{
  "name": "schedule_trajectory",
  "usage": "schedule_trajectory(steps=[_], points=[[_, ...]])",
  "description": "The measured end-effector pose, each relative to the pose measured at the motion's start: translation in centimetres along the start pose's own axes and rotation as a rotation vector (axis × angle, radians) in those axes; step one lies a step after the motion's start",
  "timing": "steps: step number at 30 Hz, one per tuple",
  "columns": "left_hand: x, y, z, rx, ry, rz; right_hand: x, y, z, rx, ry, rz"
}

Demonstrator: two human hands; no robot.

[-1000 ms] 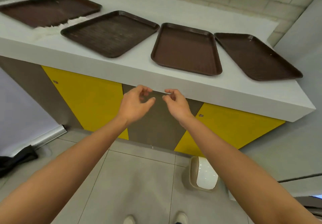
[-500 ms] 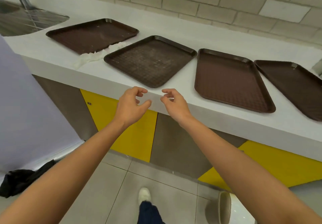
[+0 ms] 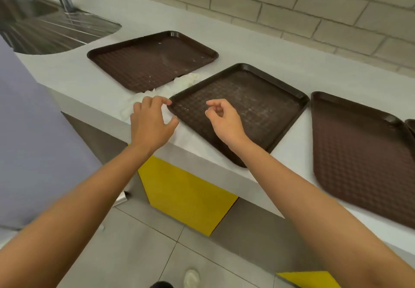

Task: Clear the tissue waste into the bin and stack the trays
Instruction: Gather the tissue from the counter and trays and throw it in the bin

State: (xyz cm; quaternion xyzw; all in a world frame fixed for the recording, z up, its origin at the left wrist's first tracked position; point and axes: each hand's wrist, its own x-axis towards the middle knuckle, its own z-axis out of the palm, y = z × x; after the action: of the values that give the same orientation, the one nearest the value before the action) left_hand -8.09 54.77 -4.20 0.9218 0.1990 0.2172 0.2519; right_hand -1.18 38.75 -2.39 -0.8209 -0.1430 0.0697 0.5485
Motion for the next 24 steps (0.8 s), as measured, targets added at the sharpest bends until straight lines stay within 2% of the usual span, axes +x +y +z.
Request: schedule_trajectory(steps=[7, 16, 24], points=[[5.2, -3.3, 0.2, 0.132, -0.029, 0.004, 5.0, -0.8, 3.2, -0.047, -0.001, 0.014], [9.2, -7.0, 2.1, 0.332, -0.200, 0.261, 10.5, -2.1, 6.8, -0.114, 0.063, 0.033], [11.0, -8.6, 3.0, 0.224, -0.212, 0.352, 14.1, -1.7, 8.8, -0.265, 0.103, 0.001]])
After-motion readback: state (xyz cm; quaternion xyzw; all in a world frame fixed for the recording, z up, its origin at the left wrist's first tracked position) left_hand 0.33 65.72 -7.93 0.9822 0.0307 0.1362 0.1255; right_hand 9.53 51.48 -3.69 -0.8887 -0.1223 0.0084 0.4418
